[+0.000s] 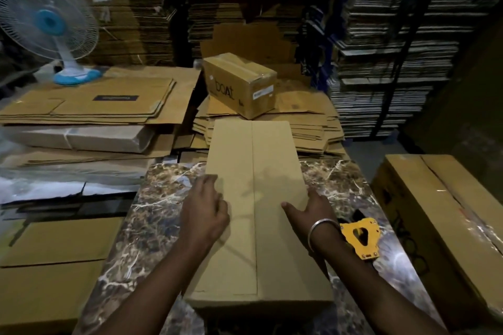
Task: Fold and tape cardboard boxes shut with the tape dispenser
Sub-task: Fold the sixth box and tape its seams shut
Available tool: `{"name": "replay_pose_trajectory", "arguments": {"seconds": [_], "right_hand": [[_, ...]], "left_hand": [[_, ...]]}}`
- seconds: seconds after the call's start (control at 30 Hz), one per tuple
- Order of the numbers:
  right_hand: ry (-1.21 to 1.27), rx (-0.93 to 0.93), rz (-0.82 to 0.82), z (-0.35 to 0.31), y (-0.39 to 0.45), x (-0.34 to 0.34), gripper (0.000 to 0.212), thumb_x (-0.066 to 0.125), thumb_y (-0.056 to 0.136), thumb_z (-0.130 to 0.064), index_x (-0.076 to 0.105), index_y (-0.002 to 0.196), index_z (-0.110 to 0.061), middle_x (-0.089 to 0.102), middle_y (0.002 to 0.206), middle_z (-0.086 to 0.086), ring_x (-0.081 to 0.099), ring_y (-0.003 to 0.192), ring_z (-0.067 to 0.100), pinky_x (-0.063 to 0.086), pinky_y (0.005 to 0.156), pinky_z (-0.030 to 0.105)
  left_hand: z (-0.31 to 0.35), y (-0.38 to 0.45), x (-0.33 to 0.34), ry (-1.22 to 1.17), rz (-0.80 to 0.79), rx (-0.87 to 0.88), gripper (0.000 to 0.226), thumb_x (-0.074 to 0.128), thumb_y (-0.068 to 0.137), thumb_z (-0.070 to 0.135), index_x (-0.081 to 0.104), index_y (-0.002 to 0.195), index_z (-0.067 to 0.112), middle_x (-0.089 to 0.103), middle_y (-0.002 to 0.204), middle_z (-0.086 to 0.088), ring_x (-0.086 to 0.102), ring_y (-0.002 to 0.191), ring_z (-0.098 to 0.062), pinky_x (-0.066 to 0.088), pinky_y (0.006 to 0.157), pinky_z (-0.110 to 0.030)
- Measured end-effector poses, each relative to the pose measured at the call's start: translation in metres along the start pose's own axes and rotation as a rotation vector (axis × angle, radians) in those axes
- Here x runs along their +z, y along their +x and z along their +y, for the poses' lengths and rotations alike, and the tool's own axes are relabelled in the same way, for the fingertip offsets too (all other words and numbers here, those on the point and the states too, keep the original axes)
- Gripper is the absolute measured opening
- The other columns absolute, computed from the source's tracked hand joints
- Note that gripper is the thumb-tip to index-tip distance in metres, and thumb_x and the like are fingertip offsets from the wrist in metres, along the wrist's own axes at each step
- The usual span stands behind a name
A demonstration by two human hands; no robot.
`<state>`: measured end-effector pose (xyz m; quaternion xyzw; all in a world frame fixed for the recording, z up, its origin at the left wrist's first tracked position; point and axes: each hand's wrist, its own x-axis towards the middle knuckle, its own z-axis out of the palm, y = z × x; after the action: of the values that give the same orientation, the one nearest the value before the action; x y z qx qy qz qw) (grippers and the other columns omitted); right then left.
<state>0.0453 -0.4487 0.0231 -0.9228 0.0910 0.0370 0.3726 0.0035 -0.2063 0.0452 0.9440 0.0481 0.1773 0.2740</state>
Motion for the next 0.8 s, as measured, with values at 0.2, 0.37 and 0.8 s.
{"name": "replay_pose_trajectory", "arguments": {"seconds": [0.2, 0.37, 0.8], "right_hand": [[0.219, 0.002, 0.148, 0.026, 0.005, -0.008, 0.045, 0.048, 0.094, -0.059, 0.072, 0.096, -0.021, 0.069, 0.083, 0.003, 0.066, 0.084, 0.028, 0.048, 0.068, 0.034], [0.036, 0.325, 0.296, 0.110, 0.015, -0.001, 0.040, 0.063, 0.094, -0.038, 0.061, 0.115, -0.003, 0.063, 0.114, 0.022, 0.059, 0.108, 0.041, 0.048, 0.084, 0.043], [-0.080, 0.775, 0.264, 0.209, 0.019, 0.022, 0.056, 0.047, 0.102, -0.030, 0.027, 0.149, -0.008, 0.056, 0.132, 0.027, 0.050, 0.125, 0.045, 0.029, 0.108, 0.055]], "left_hand": [[0.032, 0.016, 0.034, 0.189, -0.375, 0.201, 0.072, 0.037, 0.094, 0.057, 0.026, 0.156, 0.023, 0.025, 0.164, 0.001, 0.015, 0.153, -0.019, 0.012, 0.121, -0.045], [0.028, 0.020, 0.046, 0.320, -0.489, 0.199, 0.076, 0.027, 0.096, 0.063, 0.013, 0.159, 0.023, 0.010, 0.168, 0.004, 0.005, 0.154, -0.019, 0.008, 0.122, -0.049], [0.025, 0.013, 0.049, 0.375, -0.534, 0.223, 0.079, 0.002, 0.088, 0.066, 0.005, 0.160, 0.033, 0.000, 0.166, 0.019, -0.006, 0.154, -0.012, 0.002, 0.122, -0.049]]}}
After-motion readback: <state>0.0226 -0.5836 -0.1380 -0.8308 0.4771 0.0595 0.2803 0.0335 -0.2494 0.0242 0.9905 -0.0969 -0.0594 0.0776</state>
